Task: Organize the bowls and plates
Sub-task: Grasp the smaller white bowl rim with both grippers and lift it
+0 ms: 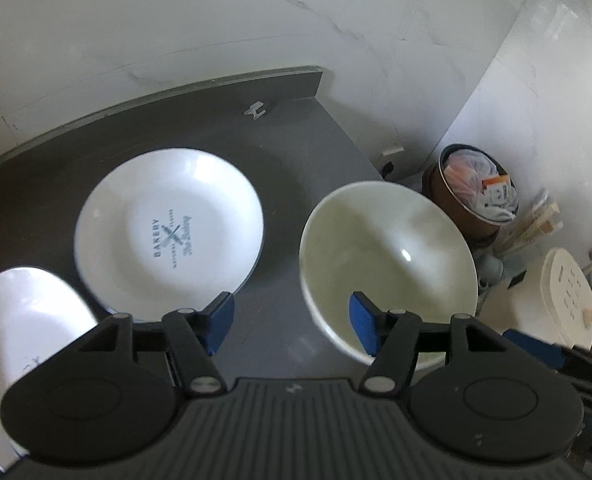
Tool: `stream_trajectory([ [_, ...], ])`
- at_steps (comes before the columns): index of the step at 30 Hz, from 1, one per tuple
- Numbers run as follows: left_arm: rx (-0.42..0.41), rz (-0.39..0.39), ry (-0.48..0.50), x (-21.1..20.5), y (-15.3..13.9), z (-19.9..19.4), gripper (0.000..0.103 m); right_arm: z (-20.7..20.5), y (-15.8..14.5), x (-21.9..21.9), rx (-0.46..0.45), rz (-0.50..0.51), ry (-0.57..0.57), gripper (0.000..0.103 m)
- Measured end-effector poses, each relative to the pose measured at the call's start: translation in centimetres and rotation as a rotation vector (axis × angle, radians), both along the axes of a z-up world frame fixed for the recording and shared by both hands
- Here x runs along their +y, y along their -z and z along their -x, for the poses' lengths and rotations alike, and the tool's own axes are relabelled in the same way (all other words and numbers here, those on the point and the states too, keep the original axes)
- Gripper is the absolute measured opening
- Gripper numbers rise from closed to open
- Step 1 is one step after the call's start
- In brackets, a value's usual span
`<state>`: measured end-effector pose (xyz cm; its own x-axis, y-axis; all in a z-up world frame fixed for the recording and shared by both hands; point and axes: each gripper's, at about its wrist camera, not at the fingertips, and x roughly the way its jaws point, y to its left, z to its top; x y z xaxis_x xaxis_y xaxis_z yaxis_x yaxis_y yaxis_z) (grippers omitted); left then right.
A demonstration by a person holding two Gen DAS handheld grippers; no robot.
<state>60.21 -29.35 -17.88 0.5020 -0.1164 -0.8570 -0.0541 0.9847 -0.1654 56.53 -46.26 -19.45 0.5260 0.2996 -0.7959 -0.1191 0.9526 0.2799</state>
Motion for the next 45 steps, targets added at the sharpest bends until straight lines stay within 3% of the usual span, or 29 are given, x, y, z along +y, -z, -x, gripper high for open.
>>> stream_trajectory([
  [9,0.028,0.015,-0.038,-0.9,2.2,-2.0,0.057,-2.1,2.0,-0.2,0.054,-0.044,0.014,0.039],
  [12,0.049,0.011,-0.048,-1.0,3.1,-2.4,0.049,-2.6,2.5,-0.4,0.066,-0.046,0.040,0.037],
  [14,0.051,0.028,-0.051,-0.9,3.8,-2.6,0.043,-2.8,2.9,-0.5,0.076,-0.046,0.046,0.032],
  [16,0.077,0.011,-0.045,-0.9,4.5,-2.8,0.025,-3.1,3.4,-0.5,0.094,-0.059,0.050,0.026],
  [18,0.077,0.069,-0.037,-0.7,4.7,-2.9,0.011,-3.3,3.6,-0.5,0.098,-0.082,0.043,0.019],
  [21,0.070,0.023,-0.009,-1.4,4.0,-2.8,0.011,-3.3,3.4,-0.1,0.094,-0.060,0.044,0.018],
  [36,-0.013,0.017,0.031,-0.2,-1.3,-0.1,0.010,0.0,-0.8,1.3,-0.009,-0.041,0.032,0.018],
  [45,-0.045,-0.005,0.104,0.8,-3.5,2.3,0.011,2.9,-3.3,2.8,-0.051,-0.017,0.045,0.018],
])
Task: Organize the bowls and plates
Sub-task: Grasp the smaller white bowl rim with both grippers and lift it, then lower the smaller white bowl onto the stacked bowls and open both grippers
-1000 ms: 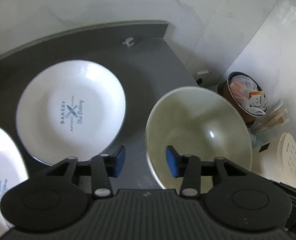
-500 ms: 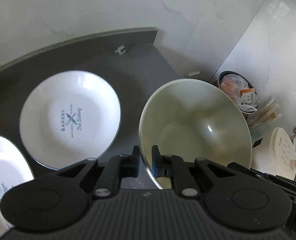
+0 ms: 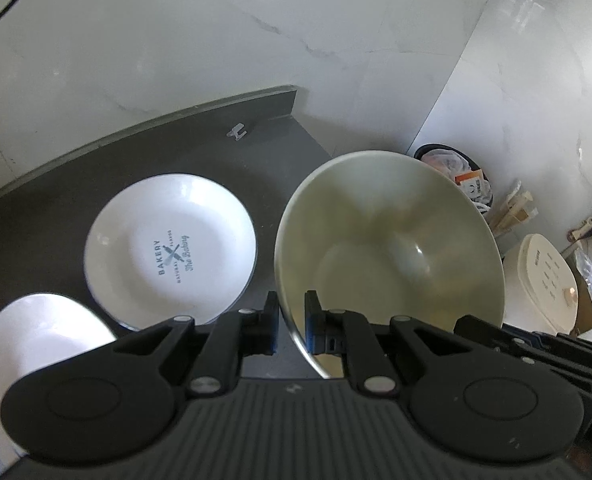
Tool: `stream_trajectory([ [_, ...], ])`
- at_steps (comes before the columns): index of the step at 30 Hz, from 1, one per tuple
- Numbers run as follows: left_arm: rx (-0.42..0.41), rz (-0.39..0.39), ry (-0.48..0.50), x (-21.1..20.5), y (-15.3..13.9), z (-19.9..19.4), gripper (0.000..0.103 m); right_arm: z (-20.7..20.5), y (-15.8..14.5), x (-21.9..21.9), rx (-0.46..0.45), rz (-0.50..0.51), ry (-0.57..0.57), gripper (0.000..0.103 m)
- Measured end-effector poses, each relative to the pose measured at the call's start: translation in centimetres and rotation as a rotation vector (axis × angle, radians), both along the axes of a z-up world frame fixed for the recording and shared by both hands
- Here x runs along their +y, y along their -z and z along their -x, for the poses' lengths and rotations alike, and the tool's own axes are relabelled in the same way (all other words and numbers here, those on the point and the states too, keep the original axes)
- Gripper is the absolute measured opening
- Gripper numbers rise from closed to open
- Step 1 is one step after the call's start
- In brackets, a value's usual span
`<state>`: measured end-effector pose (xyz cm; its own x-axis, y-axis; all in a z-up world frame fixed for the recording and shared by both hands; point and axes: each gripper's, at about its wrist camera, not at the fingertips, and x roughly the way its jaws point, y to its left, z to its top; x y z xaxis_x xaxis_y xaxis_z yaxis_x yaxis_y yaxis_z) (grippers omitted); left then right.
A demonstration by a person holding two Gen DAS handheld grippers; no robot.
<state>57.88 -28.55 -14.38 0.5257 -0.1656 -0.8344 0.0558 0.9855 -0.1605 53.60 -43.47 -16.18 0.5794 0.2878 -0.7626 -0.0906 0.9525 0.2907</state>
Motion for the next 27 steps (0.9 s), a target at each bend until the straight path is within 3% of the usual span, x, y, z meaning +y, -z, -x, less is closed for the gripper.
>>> stream_trajectory([
  [17,-0.025,0.024,0.072,3.2,-2.7,6.9,0.012,7.0,-4.3,3.4,-0.057,0.047,-0.007,0.018],
  [27,0.013,0.065,0.081,5.2,-1.9,10.1,0.012,10.7,-4.6,4.9,-0.056,0.061,0.001,0.019],
])
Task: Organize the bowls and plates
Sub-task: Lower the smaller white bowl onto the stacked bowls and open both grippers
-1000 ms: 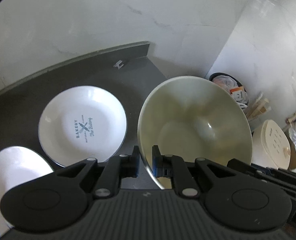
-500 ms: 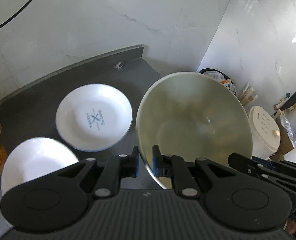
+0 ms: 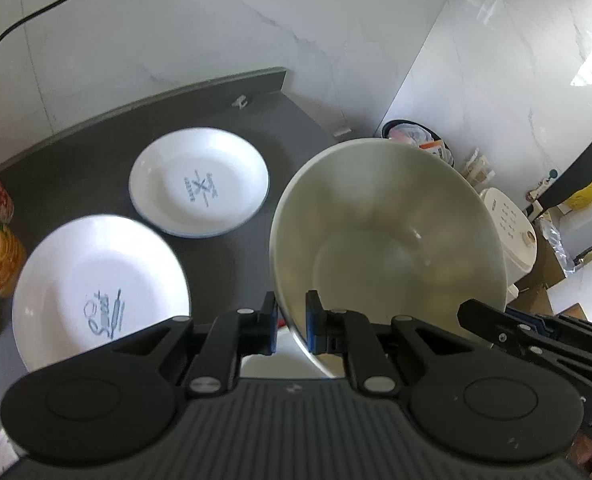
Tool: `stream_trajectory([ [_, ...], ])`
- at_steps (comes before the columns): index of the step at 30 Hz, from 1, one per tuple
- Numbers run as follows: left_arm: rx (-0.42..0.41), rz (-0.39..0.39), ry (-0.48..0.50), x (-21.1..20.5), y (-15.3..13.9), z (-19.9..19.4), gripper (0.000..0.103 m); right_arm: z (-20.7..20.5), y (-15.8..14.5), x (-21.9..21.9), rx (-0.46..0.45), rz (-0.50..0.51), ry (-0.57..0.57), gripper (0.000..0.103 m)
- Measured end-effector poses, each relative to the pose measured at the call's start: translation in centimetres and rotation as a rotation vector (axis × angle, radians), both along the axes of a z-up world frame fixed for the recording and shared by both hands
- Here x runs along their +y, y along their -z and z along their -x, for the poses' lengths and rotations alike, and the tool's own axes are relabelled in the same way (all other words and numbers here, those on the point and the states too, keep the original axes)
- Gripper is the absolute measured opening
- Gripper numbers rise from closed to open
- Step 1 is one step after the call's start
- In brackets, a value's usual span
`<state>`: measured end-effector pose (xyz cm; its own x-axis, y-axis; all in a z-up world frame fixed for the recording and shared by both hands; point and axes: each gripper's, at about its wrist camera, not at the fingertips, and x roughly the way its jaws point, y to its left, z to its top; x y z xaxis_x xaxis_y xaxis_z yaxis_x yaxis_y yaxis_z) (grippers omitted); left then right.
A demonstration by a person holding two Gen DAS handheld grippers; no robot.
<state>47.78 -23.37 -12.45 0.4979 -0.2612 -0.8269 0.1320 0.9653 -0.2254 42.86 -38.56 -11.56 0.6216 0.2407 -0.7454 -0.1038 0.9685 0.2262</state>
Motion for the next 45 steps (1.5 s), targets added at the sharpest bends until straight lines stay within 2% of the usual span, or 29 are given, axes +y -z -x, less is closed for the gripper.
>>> stream_trajectory([
  [10,0.050,0.018,0.005,1.5,1.2,2.8,0.012,3.0,0.4,1.4,0.022,0.024,-0.011,0.019],
  [21,0.096,-0.006,0.026,2.3,3.0,5.4,0.012,5.9,1.6,2.7,0.069,0.036,0.002,0.019],
  [38,0.149,-0.064,0.035,2.5,4.8,6.4,0.012,6.6,4.1,4.0,0.162,0.049,0.007,0.019],
  [45,0.131,-0.086,0.047,2.2,4.7,6.4,0.012,6.1,4.8,4.0,0.182,0.084,0.017,0.019],
])
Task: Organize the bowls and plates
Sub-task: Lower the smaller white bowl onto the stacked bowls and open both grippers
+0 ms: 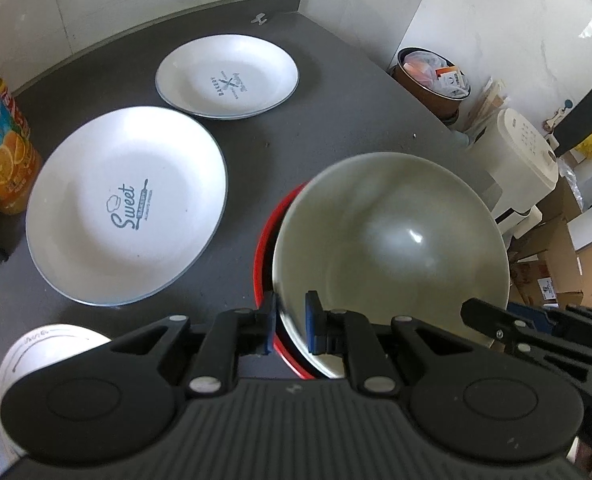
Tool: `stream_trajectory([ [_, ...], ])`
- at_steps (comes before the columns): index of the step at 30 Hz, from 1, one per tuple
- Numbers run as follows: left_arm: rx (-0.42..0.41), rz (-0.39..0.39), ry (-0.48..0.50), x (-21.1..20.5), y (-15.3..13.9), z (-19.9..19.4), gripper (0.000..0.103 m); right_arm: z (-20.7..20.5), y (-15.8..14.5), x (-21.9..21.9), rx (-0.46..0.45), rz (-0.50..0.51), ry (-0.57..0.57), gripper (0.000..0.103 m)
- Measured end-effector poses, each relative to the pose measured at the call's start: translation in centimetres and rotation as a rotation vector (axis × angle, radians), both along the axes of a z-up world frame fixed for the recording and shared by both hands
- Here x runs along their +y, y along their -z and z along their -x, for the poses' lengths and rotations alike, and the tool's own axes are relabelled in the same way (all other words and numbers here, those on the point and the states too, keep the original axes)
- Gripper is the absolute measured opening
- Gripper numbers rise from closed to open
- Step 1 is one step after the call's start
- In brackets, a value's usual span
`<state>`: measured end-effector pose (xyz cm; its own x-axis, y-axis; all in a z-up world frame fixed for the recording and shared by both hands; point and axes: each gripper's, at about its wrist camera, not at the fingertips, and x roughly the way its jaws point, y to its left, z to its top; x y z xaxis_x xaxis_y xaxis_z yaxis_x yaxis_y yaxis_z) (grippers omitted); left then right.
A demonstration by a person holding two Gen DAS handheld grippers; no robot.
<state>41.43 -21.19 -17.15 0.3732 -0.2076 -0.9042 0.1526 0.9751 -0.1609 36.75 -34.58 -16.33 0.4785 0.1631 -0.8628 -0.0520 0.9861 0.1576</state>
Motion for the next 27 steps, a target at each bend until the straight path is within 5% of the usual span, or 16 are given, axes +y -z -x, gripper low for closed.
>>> stream_trajectory([
  [10,-0.002,-0.013,-0.020,-0.1,-0.3,-0.6,0.014,-0.6,-1.2,-1.1,0.001,-0.029,-0.019,0.030],
  [16,0.004,-0.018,-0.059,0.3,-0.1,-1.3,0.014,-1.7,-0.8,-2.5,-0.007,-0.070,-0.013,0.007],
  [27,0.023,0.027,-0.145,1.0,-0.4,-1.8,0.015,-3.6,-0.7,-3.3,0.063,-0.106,-0.079,0.010],
])
